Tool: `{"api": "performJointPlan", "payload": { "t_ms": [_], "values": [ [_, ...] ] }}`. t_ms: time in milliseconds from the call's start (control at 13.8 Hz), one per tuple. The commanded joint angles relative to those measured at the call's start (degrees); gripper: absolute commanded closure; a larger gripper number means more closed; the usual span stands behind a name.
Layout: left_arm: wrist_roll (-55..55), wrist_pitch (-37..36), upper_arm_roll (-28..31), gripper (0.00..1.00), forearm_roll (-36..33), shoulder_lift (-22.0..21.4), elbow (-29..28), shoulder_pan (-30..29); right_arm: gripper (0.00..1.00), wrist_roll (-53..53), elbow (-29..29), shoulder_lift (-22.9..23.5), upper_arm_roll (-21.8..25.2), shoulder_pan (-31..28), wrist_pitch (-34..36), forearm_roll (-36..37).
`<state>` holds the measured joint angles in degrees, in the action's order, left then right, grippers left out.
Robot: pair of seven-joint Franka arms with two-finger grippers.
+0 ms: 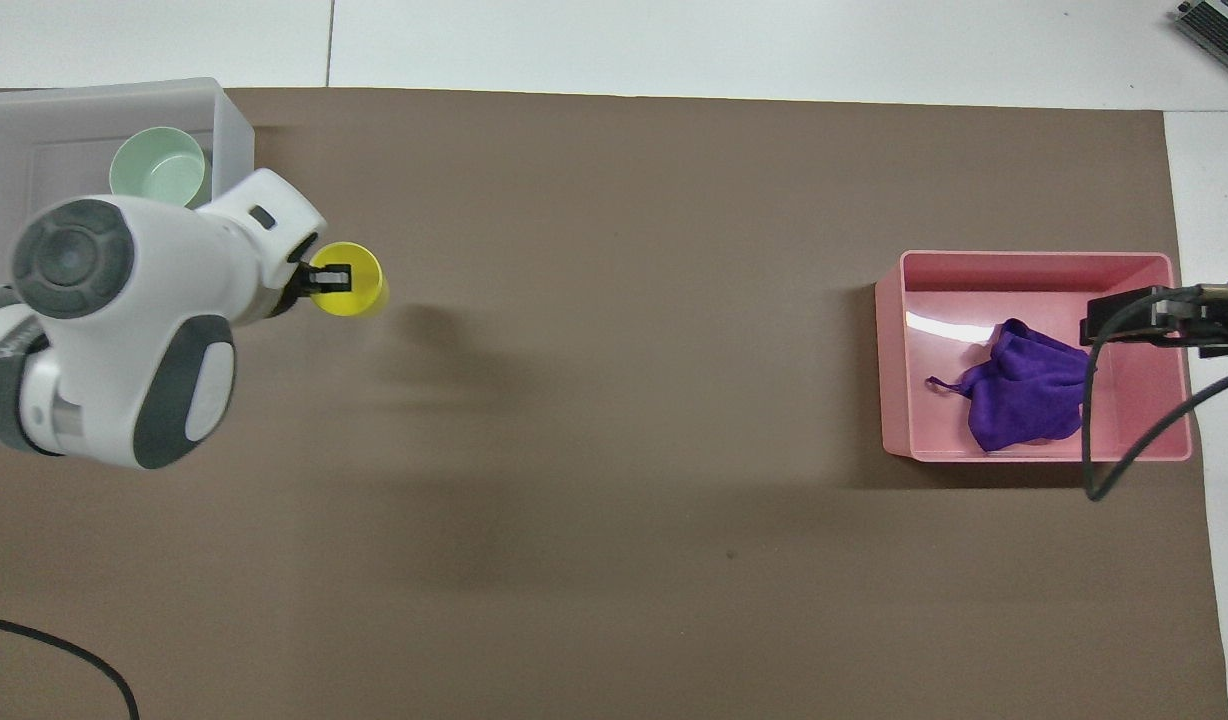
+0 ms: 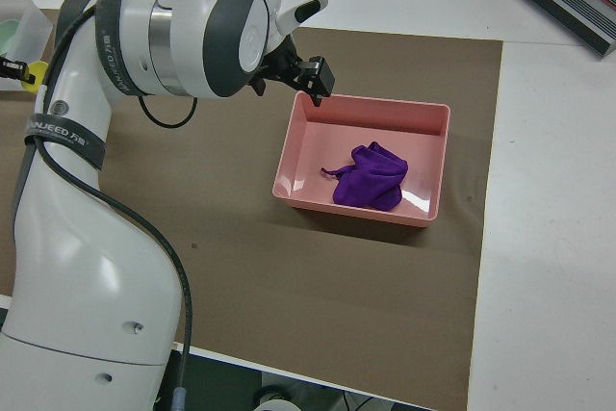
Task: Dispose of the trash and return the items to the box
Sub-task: 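Place the yellow cup into the clear bin with the left gripper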
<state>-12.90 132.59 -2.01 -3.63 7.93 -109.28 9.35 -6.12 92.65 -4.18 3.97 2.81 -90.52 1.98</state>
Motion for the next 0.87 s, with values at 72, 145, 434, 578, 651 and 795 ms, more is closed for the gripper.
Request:
{"api": "performJointPlan", "payload": {
  "t_ms": [72, 145, 434, 578, 651, 795],
  "values": [
    [4.81, -2.33, -0.54, 1.0, -0.85, 6.21, 12.14, -8.44, 0.0, -0.38, -2.13, -0.12, 0.25, -0.7, 3.33, 0.13],
    [5.25, -2.42, -0.54, 1.0, -0.67, 7.44, 13.98, -10.21, 0.0, -0.38, -1.16, -0.39, 0.25, -0.7, 2.81, 0.04],
    [5.95, -6.37, -0.89, 1.0, 0.9, 17.0, 26.89, -15.67, 0.0, -0.12, 0.78, -1.45, 0.25, -0.61, 1.31, 0.13],
    [5.87, -6.47, -0.89, 1.0, 1.96, 21.75, 32.43, -17.16, 0.0, 1.81, 0.17, -1.19, 0.16, -0.44, 2.19, 0.82],
    [5.87, -6.64, -0.89, 1.0, 1.88, 24.56, 35.51, -17.52, 0.0, 1.9, -0.53, -0.92, 0.08, -0.61, 3.5, 0.31],
    [5.87, -5.59, -0.89, 1.0, 1.88, 28.18, 37.47, -17.61, 0.0, 2.34, -0.45, -1.01, 0.16, -0.7, 3.68, 0.3]
  ]
}}
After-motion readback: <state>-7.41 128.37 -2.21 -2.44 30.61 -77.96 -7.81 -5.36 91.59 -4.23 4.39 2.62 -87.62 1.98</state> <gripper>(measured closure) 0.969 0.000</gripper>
